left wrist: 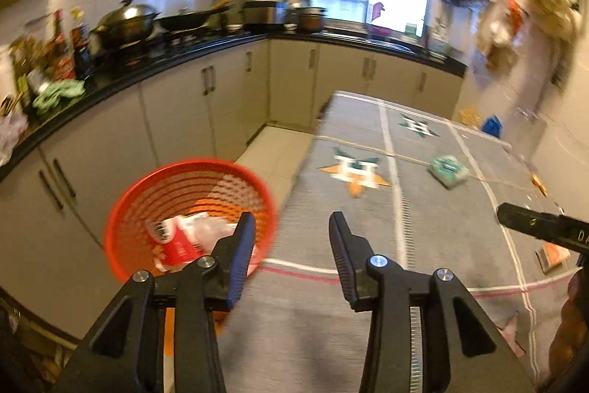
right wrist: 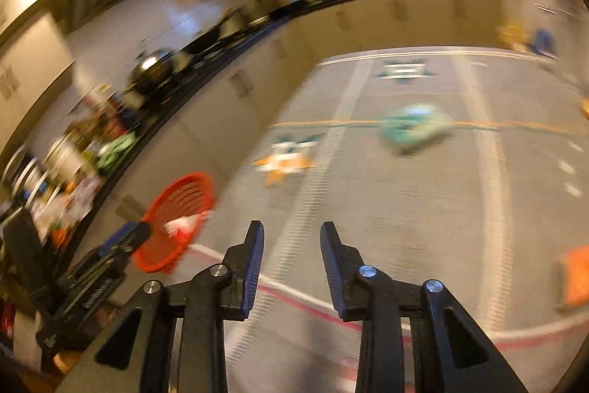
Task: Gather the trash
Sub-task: 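Withdraw both tools from the basket back over the table, then grasp the orange box with the right tool while the left tool grasps the teal wipe pack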
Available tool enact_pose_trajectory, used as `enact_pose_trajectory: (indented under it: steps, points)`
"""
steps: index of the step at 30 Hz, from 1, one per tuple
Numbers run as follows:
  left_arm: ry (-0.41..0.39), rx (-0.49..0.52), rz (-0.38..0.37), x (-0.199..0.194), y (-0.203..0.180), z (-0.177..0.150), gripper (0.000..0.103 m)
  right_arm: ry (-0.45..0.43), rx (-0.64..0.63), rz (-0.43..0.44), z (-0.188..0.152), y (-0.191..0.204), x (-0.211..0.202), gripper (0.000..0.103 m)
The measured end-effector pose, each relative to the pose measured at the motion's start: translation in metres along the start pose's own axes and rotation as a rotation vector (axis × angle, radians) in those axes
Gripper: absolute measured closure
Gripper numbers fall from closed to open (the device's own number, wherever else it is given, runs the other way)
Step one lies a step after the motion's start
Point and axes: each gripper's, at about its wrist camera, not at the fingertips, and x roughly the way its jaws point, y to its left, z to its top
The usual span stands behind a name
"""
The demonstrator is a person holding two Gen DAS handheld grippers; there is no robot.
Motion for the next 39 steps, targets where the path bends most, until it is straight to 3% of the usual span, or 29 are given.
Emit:
enact_pose_trajectory:
  steps: [8,10,12,16,23,29,34,39]
  points:
    - [0.053,0.16,-0.13,0.016,-0.088,0.018,0.056,-0.024,0.292,-0.213,-0.016,-0.13,-0.085,0.049]
    - [0.081,0.197,-0.172,0.027,-0.112,0.024,0.054,-0.023,0.37,-0.237,-0.025,-0.155,-0.1,0.042]
    - [0.104,0.215,-0.213,0.038,-0.129,0.031,0.04,0.001,0.432,-0.255,-0.032,-0.177,-0.108,0.037]
    - [0.146,0.226,-0.273,0.063,-0.158,0.044,0.039,0.013,0.492,-0.254,-0.031,-0.201,-0.106,0.037]
    - [0.175,0.279,-0.275,0.117,-0.196,0.07,0.03,0.073,0.456,-0.3,-0.004,-0.209,-0.067,0.035]
    - [0.19,0.314,-0.258,0.17,-0.213,0.086,0.027,0.097,0.312,-0.315,0.022,-0.193,-0.038,0.035]
    - [0.264,0.35,-0.276,0.216,-0.226,0.083,0.027,0.109,0.234,-0.324,0.02,-0.188,-0.022,0.035]
    - [0.279,0.417,-0.316,0.229,-0.238,0.071,0.027,0.124,0.237,-0.305,0.019,-0.196,-0.015,0.035]
